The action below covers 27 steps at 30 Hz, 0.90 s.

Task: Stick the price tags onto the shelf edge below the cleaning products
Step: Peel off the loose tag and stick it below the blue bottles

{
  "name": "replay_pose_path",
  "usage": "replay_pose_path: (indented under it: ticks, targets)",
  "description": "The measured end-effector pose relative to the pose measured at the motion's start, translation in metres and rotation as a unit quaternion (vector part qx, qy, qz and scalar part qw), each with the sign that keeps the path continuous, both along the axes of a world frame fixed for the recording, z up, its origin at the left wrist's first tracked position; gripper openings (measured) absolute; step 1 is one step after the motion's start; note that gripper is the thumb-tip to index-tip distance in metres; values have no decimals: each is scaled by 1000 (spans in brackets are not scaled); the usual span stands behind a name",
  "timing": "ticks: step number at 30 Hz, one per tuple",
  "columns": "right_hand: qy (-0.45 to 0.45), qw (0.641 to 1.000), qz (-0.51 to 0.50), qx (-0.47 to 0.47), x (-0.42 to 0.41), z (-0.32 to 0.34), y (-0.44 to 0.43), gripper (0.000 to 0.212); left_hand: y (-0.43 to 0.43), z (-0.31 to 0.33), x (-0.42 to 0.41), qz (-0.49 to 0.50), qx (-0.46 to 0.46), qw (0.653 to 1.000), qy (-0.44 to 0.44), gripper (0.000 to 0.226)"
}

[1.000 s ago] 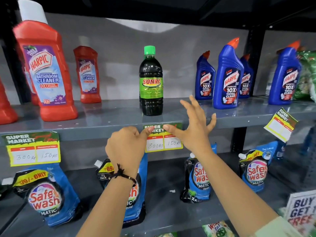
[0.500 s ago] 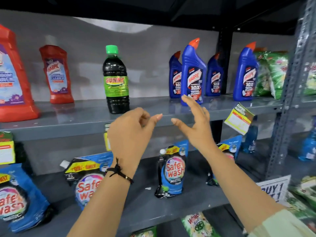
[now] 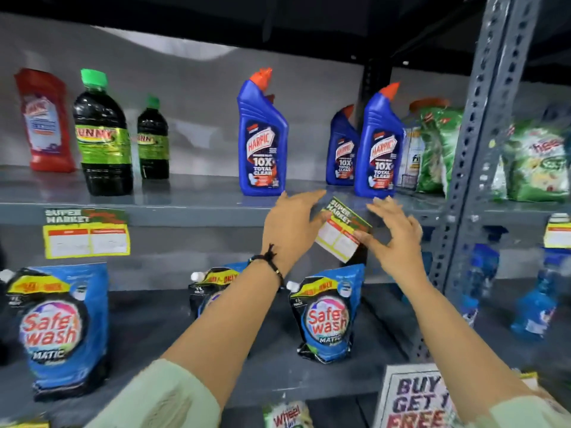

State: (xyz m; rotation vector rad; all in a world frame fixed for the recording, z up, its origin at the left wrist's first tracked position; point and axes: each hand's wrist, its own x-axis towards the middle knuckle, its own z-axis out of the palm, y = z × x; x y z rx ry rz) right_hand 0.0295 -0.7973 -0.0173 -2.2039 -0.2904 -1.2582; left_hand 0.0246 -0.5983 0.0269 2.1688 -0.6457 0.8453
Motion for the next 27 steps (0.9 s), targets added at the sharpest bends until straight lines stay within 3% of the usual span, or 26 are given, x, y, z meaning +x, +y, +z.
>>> replay_pose_path:
  ticks: [3, 7, 27]
  targets:
    - [-27, 999, 29, 4, 1, -2, -7, 37, -19, 5, 6, 21, 18, 1000, -2, 38]
    - [-46, 996, 40, 65, 2, -8, -5, 20, -28, 6, 12, 23, -52, 998, -6, 20]
    - [32, 990, 53, 126, -4, 9, -1, 17, -34, 1, 16, 47, -124, 991, 28, 16]
